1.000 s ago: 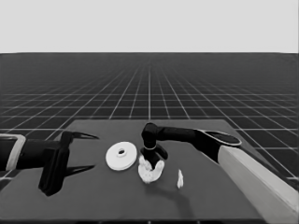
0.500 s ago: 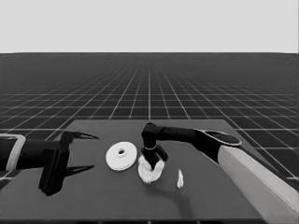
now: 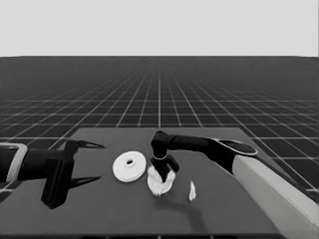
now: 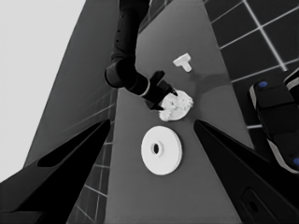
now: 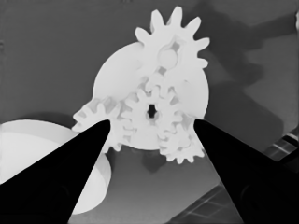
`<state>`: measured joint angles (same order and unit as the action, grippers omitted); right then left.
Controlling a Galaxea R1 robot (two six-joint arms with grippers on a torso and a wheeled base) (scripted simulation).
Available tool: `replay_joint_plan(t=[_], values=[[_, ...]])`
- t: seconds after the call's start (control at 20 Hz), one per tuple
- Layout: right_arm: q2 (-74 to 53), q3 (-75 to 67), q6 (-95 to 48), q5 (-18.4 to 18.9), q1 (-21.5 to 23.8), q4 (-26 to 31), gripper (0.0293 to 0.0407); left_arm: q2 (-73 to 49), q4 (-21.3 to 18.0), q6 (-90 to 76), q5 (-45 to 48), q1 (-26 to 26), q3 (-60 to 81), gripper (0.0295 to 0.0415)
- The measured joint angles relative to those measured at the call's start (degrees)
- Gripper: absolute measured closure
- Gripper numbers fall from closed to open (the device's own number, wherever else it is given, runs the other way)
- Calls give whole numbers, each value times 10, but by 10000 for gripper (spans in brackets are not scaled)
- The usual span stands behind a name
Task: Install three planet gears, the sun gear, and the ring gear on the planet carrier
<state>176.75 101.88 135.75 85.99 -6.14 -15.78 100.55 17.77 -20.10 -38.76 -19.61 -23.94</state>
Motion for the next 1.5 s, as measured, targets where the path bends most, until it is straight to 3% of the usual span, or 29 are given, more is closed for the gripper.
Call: replay_joint_plan(t=[0.05,0.15,0.3,0.5,0.55,0.6,0.65,0.75,1.0,1.05,1.1,1.15,1.2,1.25,1.35,1.5], values=[[-5,-22,-225,15,28,25,307,0,0,0,0,0,0,326],[-8,-37,-451,22,62,50,312,0,0,0,0,0,0,326],[-9,-41,-549,22,76,63,315,0,0,0,0,0,0,326],[-10,-41,-571,22,78,66,315,0,0,0,0,0,0,326],[-168,-303,-810,-63,7,-59,295,0,0,0,0,0,0,326],[-410,-506,-961,-112,-61,-134,305,0,0,0,0,0,0,326],[-562,-624,-1050,-141,-97,-178,311,0,0,0,0,0,0,326],[-694,-738,-1133,-169,-128,-220,315,0,0,0,0,0,0,326],[-755,-793,-1173,-183,-141,-240,315,0,0,0,0,0,0,326],[-757,-795,-1175,-183,-141,-241,315,164,275,278,-245,114,-81,320],[-758,-796,-1175,-183,-142,-241,315,336,232,563,-471,135,-220,304],[-759,-796,-1176,-184,-142,-242,315,425,93,705,-501,134,-383,307],[-759,-797,-1176,-184,-142,-242,315,474,1,750,-487,137,-517,315],[-759,-797,-1176,-184,-142,-242,315,507,-54,759,-478,141,-614,321],[-759,-797,-1176,-184,-142,-242,315,547,-108,749,-475,145,-728,325],[-760,-797,-1177,-184,-142,-242,315,570,-131,735,-477,148,-792,326]])
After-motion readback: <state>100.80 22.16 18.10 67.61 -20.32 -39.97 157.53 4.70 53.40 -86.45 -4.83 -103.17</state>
